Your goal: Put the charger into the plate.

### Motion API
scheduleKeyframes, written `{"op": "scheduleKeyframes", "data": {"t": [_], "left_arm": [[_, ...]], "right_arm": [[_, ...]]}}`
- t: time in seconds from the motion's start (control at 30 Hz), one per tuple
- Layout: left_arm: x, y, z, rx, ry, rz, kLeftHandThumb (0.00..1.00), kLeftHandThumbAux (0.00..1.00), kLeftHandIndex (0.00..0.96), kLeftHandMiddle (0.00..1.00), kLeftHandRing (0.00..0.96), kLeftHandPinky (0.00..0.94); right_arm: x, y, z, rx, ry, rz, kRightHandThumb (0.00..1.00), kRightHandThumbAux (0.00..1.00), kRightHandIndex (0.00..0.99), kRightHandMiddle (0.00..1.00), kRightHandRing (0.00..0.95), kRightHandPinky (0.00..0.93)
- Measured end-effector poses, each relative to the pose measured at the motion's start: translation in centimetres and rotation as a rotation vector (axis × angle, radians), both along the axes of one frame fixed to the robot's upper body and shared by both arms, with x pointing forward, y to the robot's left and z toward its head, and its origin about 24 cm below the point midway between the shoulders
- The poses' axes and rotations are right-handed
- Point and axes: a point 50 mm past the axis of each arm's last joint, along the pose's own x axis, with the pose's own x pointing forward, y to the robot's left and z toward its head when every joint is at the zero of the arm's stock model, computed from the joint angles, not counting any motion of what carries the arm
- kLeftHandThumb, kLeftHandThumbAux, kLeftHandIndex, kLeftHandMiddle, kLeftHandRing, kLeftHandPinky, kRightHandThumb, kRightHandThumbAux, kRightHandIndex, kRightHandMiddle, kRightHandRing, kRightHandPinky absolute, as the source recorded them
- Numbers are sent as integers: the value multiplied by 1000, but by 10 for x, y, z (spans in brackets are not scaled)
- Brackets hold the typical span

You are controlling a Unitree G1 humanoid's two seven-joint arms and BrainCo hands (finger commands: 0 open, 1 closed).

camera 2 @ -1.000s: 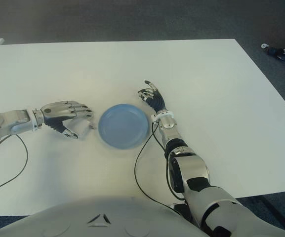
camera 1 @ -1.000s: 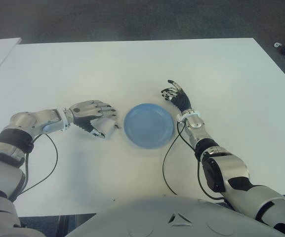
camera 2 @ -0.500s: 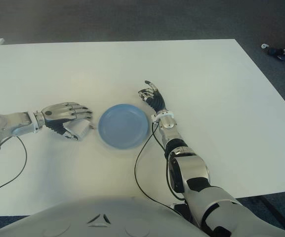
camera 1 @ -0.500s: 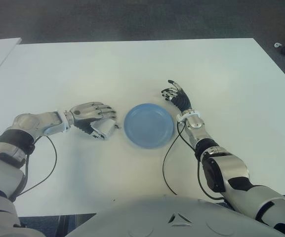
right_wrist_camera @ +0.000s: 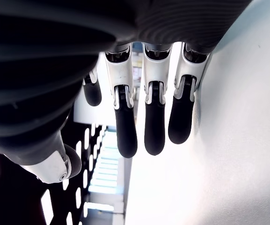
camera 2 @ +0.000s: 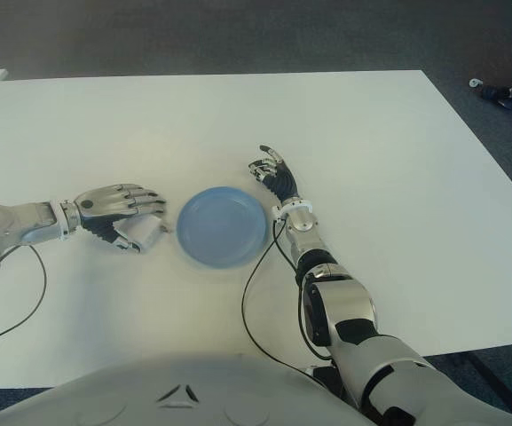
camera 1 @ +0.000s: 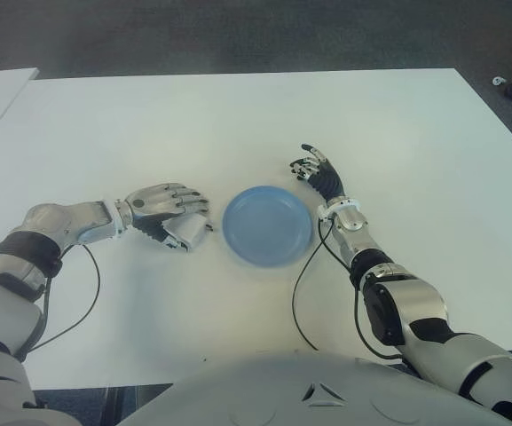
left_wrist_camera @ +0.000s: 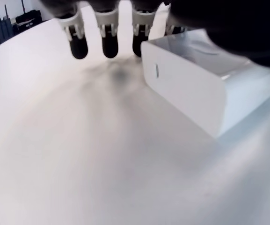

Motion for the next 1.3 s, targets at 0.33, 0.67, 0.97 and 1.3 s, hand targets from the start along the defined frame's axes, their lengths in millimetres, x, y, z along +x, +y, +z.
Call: {"op": "scheduleKeyframes", "data": {"t": [0.33,0.67,0.97,1.3], "left_arm": [[0,1,-2,20,-31,-20,292,139,0,0,0,0],[-1,5,-8,38,-75,-32,287,152,0,0,0,0],[1,6,-14,33,-116,-31,269,170,0,0,0,0],[3,8,-19,14,-137,-16,261,168,0,0,0,0]], "right_arm": [[0,0,0,1,0,-1,0,636,125,423,395,272],[0,-1,-1,3,2,-3,0,641,128,425,395,273],[-1,-2,-1,6,5,-6,0,662,129,428,404,298],[-1,-2,-1,5,1,-5,0,660,128,425,403,307]]}}
